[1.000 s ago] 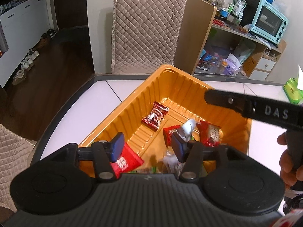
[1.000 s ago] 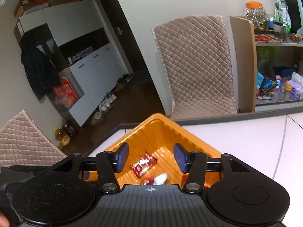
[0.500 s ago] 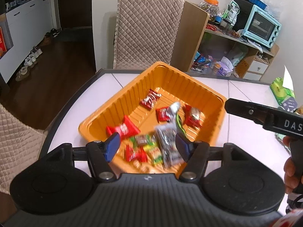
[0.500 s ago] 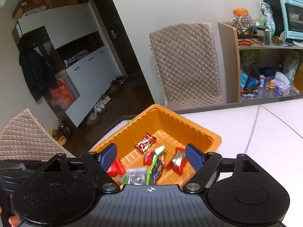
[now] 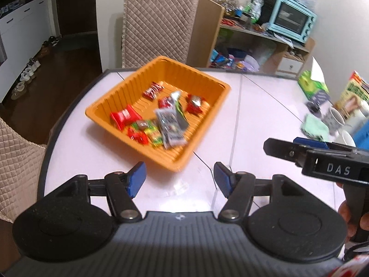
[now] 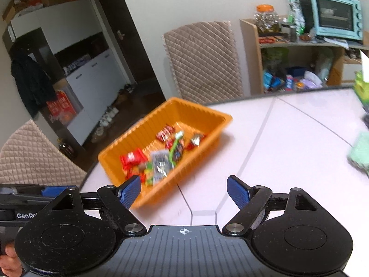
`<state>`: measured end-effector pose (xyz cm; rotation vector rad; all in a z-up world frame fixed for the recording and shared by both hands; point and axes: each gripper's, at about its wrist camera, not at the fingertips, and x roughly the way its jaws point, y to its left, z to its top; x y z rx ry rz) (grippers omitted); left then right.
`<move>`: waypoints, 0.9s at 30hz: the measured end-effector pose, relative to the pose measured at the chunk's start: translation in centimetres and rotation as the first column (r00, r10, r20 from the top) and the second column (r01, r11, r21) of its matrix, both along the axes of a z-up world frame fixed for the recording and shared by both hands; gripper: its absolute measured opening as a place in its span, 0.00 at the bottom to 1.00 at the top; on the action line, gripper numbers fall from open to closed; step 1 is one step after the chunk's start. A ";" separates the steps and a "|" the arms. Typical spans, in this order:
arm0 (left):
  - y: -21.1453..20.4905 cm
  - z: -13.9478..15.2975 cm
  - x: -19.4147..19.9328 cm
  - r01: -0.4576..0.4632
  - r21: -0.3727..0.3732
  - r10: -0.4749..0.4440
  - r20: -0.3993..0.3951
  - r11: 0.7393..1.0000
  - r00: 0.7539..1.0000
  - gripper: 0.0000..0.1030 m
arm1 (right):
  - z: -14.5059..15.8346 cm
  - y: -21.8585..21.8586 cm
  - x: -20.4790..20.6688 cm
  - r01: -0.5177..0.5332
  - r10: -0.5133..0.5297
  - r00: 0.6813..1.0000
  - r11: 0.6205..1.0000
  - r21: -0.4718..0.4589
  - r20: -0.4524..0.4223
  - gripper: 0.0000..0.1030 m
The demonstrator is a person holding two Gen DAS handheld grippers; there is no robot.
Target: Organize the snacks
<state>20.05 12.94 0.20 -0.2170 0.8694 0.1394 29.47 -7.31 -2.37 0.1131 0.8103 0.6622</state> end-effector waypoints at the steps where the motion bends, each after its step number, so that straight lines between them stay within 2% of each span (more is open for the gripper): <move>1: -0.4 0.1 -0.5 0.005 0.000 -0.005 -0.005 1.000 1.000 0.61 | 0.1 -0.5 -0.8 0.005 -0.005 1.000 1.000 -0.004 -0.005 0.79; 16: -6.6 0.1 -8.0 0.091 0.012 -0.090 -0.044 0.996 0.995 0.63 | -0.3 -7.4 -10.1 0.076 -0.081 0.994 0.995 -0.060 -0.076 0.79; 27: -9.2 -0.5 -11.2 0.136 0.018 -0.135 -0.064 0.991 0.989 0.64 | -0.2 -9.6 -14.1 0.094 -0.102 0.990 0.992 -0.080 -0.100 0.79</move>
